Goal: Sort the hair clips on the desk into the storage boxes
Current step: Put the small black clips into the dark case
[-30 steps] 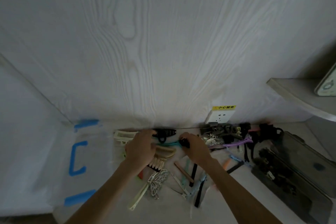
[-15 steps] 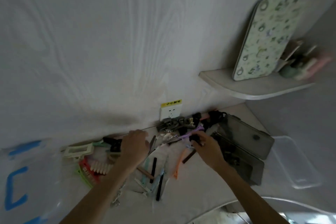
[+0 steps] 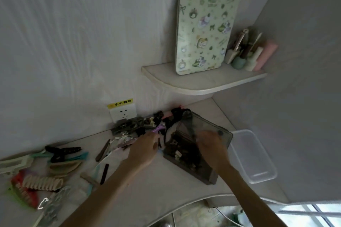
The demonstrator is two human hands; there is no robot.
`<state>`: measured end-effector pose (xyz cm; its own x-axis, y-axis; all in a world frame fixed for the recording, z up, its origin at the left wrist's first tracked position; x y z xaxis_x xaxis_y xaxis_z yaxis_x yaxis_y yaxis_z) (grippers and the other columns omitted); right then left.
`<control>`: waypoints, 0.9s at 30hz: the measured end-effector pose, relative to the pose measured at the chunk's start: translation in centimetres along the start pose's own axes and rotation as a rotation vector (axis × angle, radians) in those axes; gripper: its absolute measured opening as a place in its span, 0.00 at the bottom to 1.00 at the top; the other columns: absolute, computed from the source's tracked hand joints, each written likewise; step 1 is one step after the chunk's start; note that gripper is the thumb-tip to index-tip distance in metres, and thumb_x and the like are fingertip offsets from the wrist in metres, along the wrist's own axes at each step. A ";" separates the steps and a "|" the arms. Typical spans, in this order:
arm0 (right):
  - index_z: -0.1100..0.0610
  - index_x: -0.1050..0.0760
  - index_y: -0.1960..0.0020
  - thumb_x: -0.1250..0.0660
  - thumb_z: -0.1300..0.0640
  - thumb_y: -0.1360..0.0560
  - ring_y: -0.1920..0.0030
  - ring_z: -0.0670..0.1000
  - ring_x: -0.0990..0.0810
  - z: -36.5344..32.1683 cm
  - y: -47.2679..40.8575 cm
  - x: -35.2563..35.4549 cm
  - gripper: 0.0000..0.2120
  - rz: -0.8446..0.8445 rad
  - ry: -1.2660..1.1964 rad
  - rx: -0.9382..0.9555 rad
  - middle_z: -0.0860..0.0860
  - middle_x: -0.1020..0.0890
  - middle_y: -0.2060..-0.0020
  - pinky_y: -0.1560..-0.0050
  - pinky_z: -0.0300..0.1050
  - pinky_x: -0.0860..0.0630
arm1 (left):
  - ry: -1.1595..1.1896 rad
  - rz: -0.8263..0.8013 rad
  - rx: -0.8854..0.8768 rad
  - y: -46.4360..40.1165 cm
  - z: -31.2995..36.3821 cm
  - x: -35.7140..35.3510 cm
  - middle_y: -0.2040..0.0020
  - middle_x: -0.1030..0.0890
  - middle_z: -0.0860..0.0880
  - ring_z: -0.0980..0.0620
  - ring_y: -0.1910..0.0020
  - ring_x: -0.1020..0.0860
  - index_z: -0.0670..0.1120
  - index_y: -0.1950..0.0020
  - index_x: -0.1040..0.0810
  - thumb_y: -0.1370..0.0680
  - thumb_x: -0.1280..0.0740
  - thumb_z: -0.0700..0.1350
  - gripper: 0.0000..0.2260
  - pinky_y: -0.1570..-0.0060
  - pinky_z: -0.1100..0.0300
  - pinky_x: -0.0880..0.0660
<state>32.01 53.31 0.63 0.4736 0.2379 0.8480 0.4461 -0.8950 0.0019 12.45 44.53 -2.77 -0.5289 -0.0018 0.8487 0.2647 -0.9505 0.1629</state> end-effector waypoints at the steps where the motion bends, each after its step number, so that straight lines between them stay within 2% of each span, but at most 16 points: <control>1: 0.54 0.21 0.46 0.37 0.62 0.26 0.45 0.54 0.22 0.9 -0.4 1.1 0.12 0.061 -0.019 -0.014 0.52 0.19 0.46 0.46 0.41 0.28 | 0.023 -0.003 0.003 -0.7 0.9 -0.4 0.46 0.22 0.45 0.46 0.49 0.22 0.44 0.44 0.24 0.21 0.42 0.41 0.10 0.54 0.53 0.27; 3: 0.57 0.25 0.40 0.39 0.66 0.27 0.40 0.56 0.26 3.1 -0.9 3.0 0.16 0.141 -0.021 -0.092 0.55 0.23 0.42 0.41 0.45 0.30 | 0.050 -0.021 0.026 -1.8 2.2 -1.4 0.41 0.23 0.46 0.47 0.44 0.23 0.45 0.38 0.26 0.21 0.42 0.43 0.13 0.47 0.52 0.25; 6: 0.60 0.34 0.32 0.43 0.65 0.23 0.34 0.59 0.32 6.0 -1.9 4.4 0.19 0.112 -0.028 -0.166 0.59 0.30 0.34 0.34 0.49 0.35 | 0.025 -0.153 0.078 -2.5 3.2 -3.6 0.35 0.26 0.43 0.45 0.38 0.26 0.46 0.28 0.36 0.21 0.42 0.43 0.20 0.43 0.49 0.26; 9: 0.58 0.30 0.35 0.46 0.64 0.21 0.37 0.58 0.27 8.7 -4.5 5.6 0.15 0.070 -0.116 -0.211 0.58 0.26 0.37 0.37 0.45 0.32 | 0.019 -0.192 0.133 -2.5 2.8 -4.5 0.33 0.29 0.43 0.45 0.35 0.29 0.49 0.28 0.37 0.23 0.40 0.40 0.23 0.42 0.49 0.27; 12: 0.56 0.25 0.40 0.44 0.61 0.21 0.44 0.56 0.23 10.0 -7.3 5.3 0.13 -0.121 -0.010 -0.223 0.57 0.22 0.42 0.44 0.41 0.29 | 0.020 -0.319 0.240 -2.1 1.1 -4.8 0.41 0.24 0.44 0.48 0.48 0.23 0.46 0.32 0.34 0.29 0.34 0.38 0.25 0.53 0.53 0.23; 14: 0.55 0.27 0.38 0.43 0.58 0.21 0.40 0.56 0.25 10.5 -8.5 3.6 0.14 -0.324 0.093 -0.244 0.56 0.24 0.38 0.40 0.43 0.30 | -0.028 -0.465 0.326 -1.4 -0.3 -5.0 0.41 0.25 0.45 0.50 0.52 0.23 0.44 0.32 0.34 0.33 0.31 0.37 0.30 0.63 0.59 0.24; 16: 0.53 0.29 0.36 0.40 0.57 0.23 0.37 0.55 0.28 11.1 -9.5 2.0 0.15 -0.457 0.202 -0.269 0.54 0.27 0.35 0.35 0.46 0.31 | -0.109 -0.629 0.396 -0.5 -1.9 -5.3 0.41 0.25 0.45 0.51 0.54 0.22 0.43 0.34 0.32 0.33 0.28 0.36 0.29 0.67 0.62 0.24; 18: 0.52 0.30 0.35 0.36 0.54 0.25 0.37 0.55 0.28 11.1 -10.2 1.0 0.18 -0.505 0.291 -0.274 0.54 0.27 0.35 0.37 0.47 0.31 | -0.152 -0.786 0.444 0.6 -3.6 -5.2 0.36 0.26 0.45 0.50 0.48 0.21 0.42 0.32 0.33 0.31 0.26 0.38 0.29 0.58 0.61 0.21; 20: 0.54 0.32 0.35 0.32 0.53 0.27 0.37 0.56 0.28 11.3 -10.3 0.5 0.23 -0.529 0.375 -0.274 0.55 0.27 0.37 0.38 0.48 0.31 | -0.100 -0.840 0.480 0.9 -4.9 -4.5 0.34 0.30 0.51 0.50 0.41 0.24 0.44 0.32 0.33 0.30 0.26 0.41 0.29 0.46 0.58 0.23; 22: 0.58 0.33 0.35 0.32 0.54 0.28 0.37 0.58 0.28 11.6 -10.3 -0.2 0.24 -0.549 0.464 -0.269 0.57 0.27 0.38 0.38 0.49 0.31 | -0.108 -0.795 0.446 0.1 -5.0 -2.9 0.38 0.31 0.53 0.50 0.39 0.27 0.45 0.34 0.30 0.28 0.28 0.46 0.24 0.44 0.59 0.25; 23: 0.59 0.33 0.37 0.33 0.55 0.27 0.38 0.58 0.27 11.8 -10.4 -0.6 0.21 -0.537 0.499 -0.264 0.58 0.26 0.39 0.40 0.49 0.30 | -0.147 -0.727 0.404 -0.8 -4.6 -1.8 0.43 0.27 0.50 0.50 0.43 0.26 0.44 0.39 0.26 0.26 0.30 0.47 0.18 0.50 0.60 0.26; 25: 0.60 0.31 0.39 0.36 0.58 0.25 0.41 0.58 0.25 12.0 -10.7 -1.0 0.16 -0.479 0.551 -0.240 0.58 0.25 0.41 0.43 0.47 0.28 | -0.188 -0.481 0.305 -2.9 -2.3 0.9 0.56 0.25 0.47 0.49 0.56 0.24 0.46 0.55 0.23 0.24 0.35 0.48 0.06 0.63 0.61 0.31; 26: 0.60 0.30 0.40 0.37 0.59 0.25 0.41 0.58 0.24 12.0 -10.7 -1.0 0.14 -0.457 0.563 -0.230 0.58 0.24 0.42 0.44 0.47 0.28 | -0.159 -0.348 0.265 -3.8 -0.6 2.2 0.59 0.25 0.48 0.47 0.58 0.22 0.49 0.59 0.24 0.24 0.37 0.47 0.06 0.65 0.61 0.31; 27: 0.59 0.29 0.41 0.37 0.60 0.26 0.42 0.58 0.24 11.9 -11.1 -1.1 0.14 -0.439 0.558 -0.218 0.57 0.23 0.42 0.45 0.47 0.27 | -0.111 -0.229 0.230 -4.7 0.8 3.1 0.60 0.23 0.49 0.46 0.57 0.20 0.53 0.60 0.24 0.24 0.38 0.47 0.06 0.62 0.60 0.28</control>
<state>35.61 67.53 -6.62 -0.1959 0.4159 0.8881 0.3175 -0.8299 0.4587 10.24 49.28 -0.51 -0.5083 0.2494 0.8243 0.3309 -0.8271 0.4543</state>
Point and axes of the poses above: each hand's wrist, its own y-axis away from the middle knuckle, its own x-axis out of the back of the hand, z = x × y, the point moved 7 cm from there along -y, towards the middle knuckle
